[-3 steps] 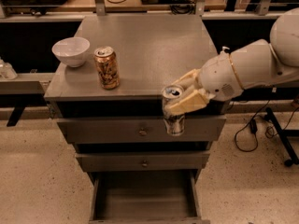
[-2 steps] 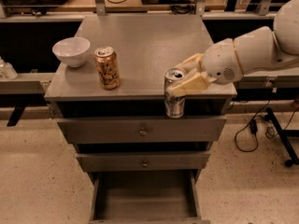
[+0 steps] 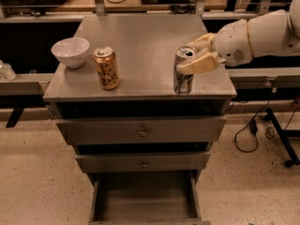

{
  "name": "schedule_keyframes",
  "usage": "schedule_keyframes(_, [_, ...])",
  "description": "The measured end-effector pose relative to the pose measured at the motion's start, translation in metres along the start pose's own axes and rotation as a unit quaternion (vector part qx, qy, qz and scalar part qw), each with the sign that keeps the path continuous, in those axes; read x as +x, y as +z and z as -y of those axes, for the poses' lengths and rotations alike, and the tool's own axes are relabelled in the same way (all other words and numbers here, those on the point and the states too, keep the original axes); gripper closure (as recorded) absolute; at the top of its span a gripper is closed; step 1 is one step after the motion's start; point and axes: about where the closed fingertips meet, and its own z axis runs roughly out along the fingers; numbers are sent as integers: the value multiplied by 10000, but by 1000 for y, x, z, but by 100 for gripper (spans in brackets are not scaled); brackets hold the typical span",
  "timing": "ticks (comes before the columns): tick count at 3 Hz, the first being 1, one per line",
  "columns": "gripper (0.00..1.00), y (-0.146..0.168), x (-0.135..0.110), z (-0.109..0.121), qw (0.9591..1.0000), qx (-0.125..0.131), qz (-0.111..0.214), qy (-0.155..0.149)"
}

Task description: Pick redbull can from bottom drawer and place on counter

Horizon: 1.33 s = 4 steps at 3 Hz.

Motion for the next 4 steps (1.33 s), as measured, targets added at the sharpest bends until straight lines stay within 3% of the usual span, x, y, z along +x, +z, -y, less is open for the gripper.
schedule_keyframes(1, [100, -5, 20, 16, 9993, 248, -251, 142])
schedule_keyframes(2, [80, -14, 42, 32, 9980, 573, -121, 239])
schedule_keyframes(4, [35, -22, 66, 70, 9953, 869, -78, 414])
